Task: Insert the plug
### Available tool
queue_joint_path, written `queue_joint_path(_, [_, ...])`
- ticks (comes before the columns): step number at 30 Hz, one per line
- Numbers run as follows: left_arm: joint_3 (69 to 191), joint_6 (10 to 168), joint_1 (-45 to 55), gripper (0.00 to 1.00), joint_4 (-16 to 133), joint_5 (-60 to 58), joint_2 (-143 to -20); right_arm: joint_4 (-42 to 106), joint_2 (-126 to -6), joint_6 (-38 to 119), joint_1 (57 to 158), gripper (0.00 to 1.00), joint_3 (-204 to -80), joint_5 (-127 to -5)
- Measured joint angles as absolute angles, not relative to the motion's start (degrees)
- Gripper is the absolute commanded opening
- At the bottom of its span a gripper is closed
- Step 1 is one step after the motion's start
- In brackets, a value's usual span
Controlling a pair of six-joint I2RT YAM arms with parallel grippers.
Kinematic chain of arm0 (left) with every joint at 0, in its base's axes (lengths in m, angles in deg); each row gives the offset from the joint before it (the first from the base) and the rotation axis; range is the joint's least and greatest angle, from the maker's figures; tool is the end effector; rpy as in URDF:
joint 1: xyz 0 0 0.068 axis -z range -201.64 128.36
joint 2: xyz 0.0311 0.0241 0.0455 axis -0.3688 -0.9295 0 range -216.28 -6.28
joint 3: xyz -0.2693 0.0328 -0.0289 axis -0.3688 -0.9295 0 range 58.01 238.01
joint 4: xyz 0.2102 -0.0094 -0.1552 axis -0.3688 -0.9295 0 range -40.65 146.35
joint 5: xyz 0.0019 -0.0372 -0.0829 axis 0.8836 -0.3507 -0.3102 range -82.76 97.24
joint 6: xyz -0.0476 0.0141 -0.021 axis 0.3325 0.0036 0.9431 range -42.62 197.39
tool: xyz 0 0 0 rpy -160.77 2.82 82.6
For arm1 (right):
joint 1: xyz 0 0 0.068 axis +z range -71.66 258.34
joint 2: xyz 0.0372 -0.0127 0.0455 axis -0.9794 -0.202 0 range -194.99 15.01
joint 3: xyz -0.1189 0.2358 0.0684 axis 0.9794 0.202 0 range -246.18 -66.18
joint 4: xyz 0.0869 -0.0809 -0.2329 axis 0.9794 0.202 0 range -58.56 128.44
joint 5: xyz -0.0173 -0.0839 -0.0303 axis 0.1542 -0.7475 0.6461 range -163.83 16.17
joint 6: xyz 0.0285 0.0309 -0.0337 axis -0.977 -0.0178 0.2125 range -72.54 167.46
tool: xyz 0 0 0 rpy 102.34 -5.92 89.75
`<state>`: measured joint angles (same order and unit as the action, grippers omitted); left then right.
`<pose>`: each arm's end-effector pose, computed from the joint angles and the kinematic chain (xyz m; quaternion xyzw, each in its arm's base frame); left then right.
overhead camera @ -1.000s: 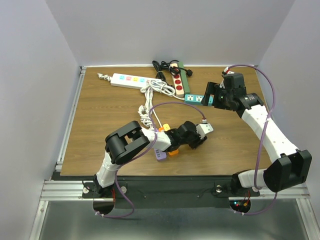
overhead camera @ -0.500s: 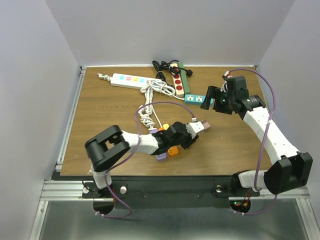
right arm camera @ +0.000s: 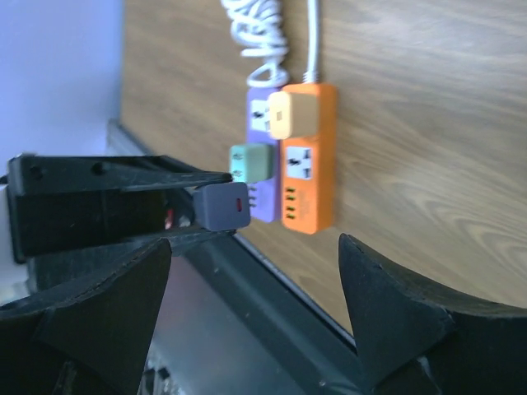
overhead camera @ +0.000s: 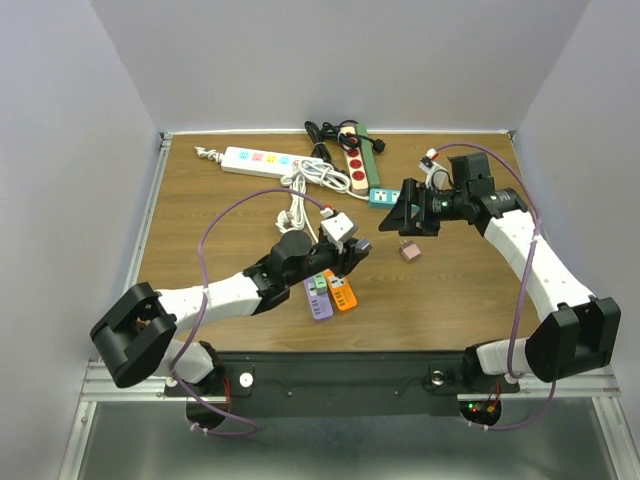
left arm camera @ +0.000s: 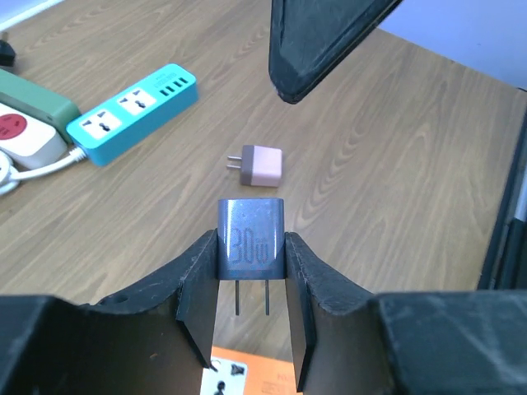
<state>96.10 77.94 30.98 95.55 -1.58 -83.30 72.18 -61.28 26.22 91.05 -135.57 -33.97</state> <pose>0.1767 -0.2403 0.2639 0.3577 0.6080 -0.3648 0.6077 0.2643 0.0829 0.3253 -0.0576 0.8833 0.4031 0.2321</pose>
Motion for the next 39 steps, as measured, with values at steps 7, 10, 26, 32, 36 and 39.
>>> queue_joint_path(7, [94.35,79.54,30.78,0.0,96.44,-3.7,-80.96,72.15,-62.53,26.75,91.1,0.84,-135.57,-25.89])
queue_joint_path(10, [94.35,80.04,30.76,0.0,96.64,-3.72,-80.32,71.98,-63.23,26.75,91.38,0.83,-135.57,-24.51])
queue_joint_path(26, [94.02,81.35,30.78,0.0,97.29,-3.42,-79.39,66.56,-67.44,24.21,96.76,0.77,-135.57,-22.39])
queue_joint_path(32, [94.0,81.37,30.78,0.0,97.32,-3.26,-79.32,64.79,-68.8,22.77,100.78,0.63,-135.5,-22.37])
queue_joint_path(36, [94.0,81.48,30.78,0.0,97.29,-3.07,-79.21,63.93,-69.11,22.27,101.92,0.53,-134.96,-22.92])
queue_joint_path(39, [93.98,81.51,30.78,0.0,97.32,-2.63,-79.14,63.93,-69.11,21.78,101.87,0.45,-134.56,-22.92])
